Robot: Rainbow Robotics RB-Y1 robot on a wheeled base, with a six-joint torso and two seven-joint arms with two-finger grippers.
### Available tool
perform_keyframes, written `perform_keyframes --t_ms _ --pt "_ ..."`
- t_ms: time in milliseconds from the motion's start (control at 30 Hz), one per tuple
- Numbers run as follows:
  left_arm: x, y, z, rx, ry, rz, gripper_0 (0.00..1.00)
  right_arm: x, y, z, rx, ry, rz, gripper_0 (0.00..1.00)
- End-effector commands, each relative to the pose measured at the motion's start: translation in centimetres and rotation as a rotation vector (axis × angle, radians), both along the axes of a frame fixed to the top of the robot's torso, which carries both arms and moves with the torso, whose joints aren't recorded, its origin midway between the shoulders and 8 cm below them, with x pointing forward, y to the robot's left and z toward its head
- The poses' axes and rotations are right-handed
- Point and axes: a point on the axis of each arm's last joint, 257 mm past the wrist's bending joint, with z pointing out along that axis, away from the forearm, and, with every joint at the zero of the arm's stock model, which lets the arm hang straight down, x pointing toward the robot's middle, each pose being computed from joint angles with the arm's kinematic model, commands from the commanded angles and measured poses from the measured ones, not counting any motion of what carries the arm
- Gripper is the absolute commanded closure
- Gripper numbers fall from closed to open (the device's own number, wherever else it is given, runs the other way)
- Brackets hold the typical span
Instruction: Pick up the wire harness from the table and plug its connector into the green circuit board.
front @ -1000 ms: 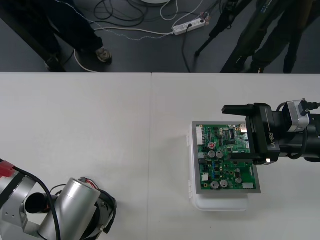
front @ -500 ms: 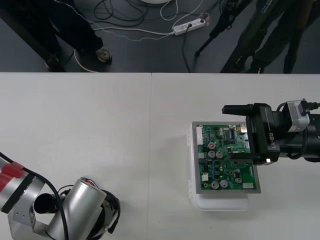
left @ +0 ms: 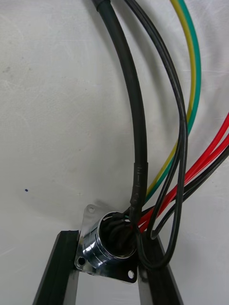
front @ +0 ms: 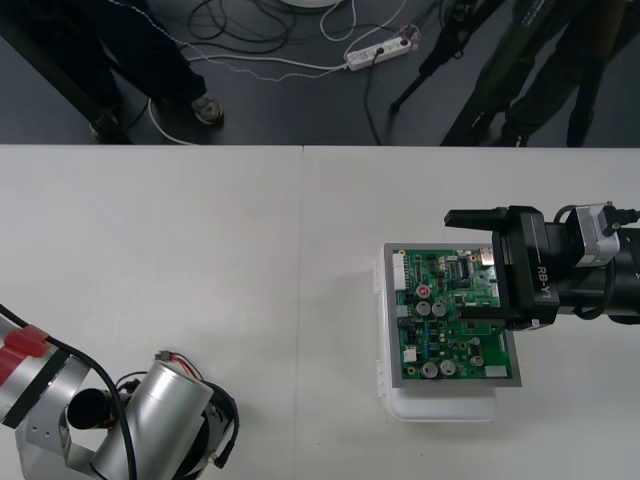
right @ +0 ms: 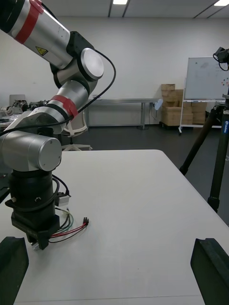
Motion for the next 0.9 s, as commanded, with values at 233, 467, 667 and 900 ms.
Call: perform_keyframes --t_ms 233,467,667,900 --pt "-1.2 1.5 -1.3 0.027 0.009 0.139 1.0 0.3 -1.2 0.8 -0.011 -0.06 -0.021 0.0" --pt "-0.5 1.6 -0.3 0.005 -0.003 0.184 1.0 0.3 -1.1 0.8 -0.008 -0.062 -0.019 0.0" --pt "0.4 2.0 1.5 -0.017 -0.017 0.239 1.0 0.3 -1.1 0.8 -0.008 -0.063 -0.021 0.0" --pt "1.1 3.1 3.9 -0.044 -0.033 0.304 1.0 0.3 -1.1 0.7 -0.008 -0.061 -0.02 0.0"
